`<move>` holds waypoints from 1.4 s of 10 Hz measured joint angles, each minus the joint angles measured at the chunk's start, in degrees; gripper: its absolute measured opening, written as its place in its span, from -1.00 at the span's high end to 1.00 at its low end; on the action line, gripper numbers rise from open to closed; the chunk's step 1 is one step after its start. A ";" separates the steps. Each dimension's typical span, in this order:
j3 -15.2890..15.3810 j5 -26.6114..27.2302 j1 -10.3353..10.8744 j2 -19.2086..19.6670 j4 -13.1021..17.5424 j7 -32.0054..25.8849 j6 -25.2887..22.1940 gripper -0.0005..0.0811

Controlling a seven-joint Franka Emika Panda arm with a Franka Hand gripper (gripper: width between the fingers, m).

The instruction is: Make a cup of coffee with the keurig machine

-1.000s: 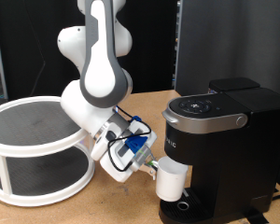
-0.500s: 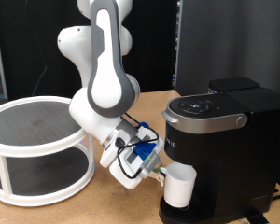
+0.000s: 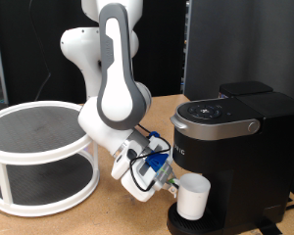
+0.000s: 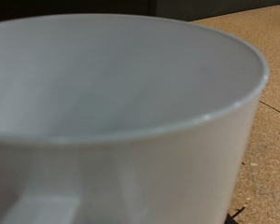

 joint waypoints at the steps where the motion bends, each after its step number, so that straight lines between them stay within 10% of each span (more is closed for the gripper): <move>1: 0.16 0.30 0.05 0.02 0.00 -0.18 0.00 0.83; 3: 0.40 0.63 0.05 0.03 -0.04 -0.29 0.00 0.76; 9: 0.34 -1.46 -0.40 -2.37 -2.07 3.96 0.42 -0.87; 14: -1.21 -15.85 -2.82 -12.62 -9.13 15.70 -2.14 -0.98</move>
